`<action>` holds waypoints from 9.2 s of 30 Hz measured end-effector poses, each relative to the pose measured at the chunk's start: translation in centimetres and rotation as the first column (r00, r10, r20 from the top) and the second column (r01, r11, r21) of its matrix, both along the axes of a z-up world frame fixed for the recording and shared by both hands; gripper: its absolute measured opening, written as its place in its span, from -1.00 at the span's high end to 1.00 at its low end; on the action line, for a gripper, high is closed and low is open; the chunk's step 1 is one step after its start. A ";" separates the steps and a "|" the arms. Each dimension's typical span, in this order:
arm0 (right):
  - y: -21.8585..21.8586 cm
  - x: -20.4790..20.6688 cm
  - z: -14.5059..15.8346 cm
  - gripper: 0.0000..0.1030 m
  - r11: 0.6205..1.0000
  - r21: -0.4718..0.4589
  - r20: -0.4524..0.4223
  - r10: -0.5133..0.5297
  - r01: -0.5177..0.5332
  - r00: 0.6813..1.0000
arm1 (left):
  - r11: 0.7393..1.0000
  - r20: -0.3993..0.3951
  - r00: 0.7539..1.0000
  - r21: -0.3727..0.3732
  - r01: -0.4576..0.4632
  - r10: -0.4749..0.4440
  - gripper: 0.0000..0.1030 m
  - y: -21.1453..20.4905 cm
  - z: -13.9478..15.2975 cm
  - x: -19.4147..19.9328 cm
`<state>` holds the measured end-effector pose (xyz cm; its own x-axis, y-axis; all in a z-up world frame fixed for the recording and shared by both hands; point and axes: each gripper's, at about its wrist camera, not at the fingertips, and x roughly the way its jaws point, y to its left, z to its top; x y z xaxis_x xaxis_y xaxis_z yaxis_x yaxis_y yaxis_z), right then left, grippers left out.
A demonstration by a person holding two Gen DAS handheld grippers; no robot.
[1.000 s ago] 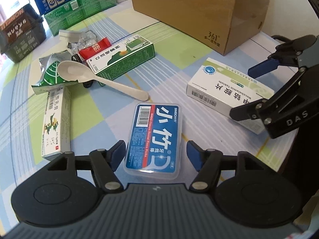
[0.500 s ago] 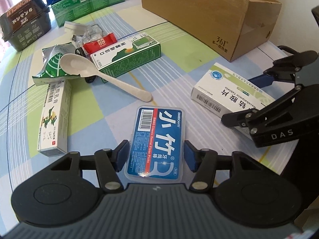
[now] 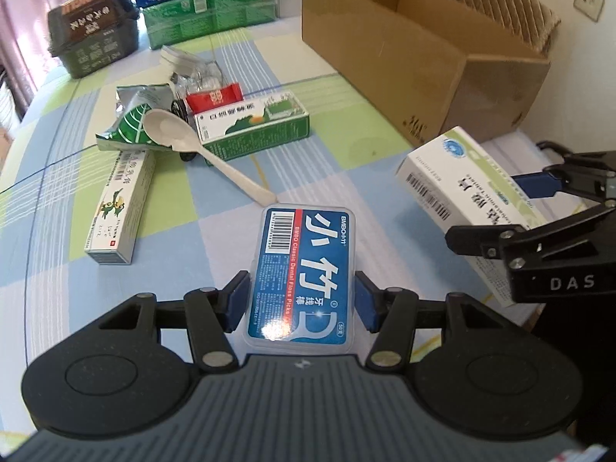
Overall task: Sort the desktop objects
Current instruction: 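Carry both boxes over the cardboard box and open the left tool to drop the blue box, then lower the white Mecobalamin box into the cardboard box and open the right tool, then move both tools back over the remaining items on the table, then grasp the white spoon handle with the right tool while the left tool grasps the white-green ointment box, then carry the spoon and the ointment box over the cardboard box with both tools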
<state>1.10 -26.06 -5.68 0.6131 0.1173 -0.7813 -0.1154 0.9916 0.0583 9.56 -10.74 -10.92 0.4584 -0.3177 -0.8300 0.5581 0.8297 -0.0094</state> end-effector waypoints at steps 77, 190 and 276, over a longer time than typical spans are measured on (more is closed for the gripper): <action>-18.2 15.4 6.7 -0.32 0.974 0.019 0.064 -0.227 0.227 0.972 | 0.987 0.113 0.994 -0.158 0.020 -0.002 -0.04 -17.3 9.8 8.3; 12.4 19.2 -7.6 0.93 0.950 0.061 -0.059 0.311 -0.307 0.949 | 1.000 0.076 0.997 0.007 -0.023 0.022 0.16 9.2 -3.9 15.4; -10.6 1.7 9.8 0.99 0.971 0.183 0.213 -0.192 0.154 0.958 | 0.990 0.121 0.992 -0.136 0.048 -0.031 0.36 -10.0 10.7 -0.2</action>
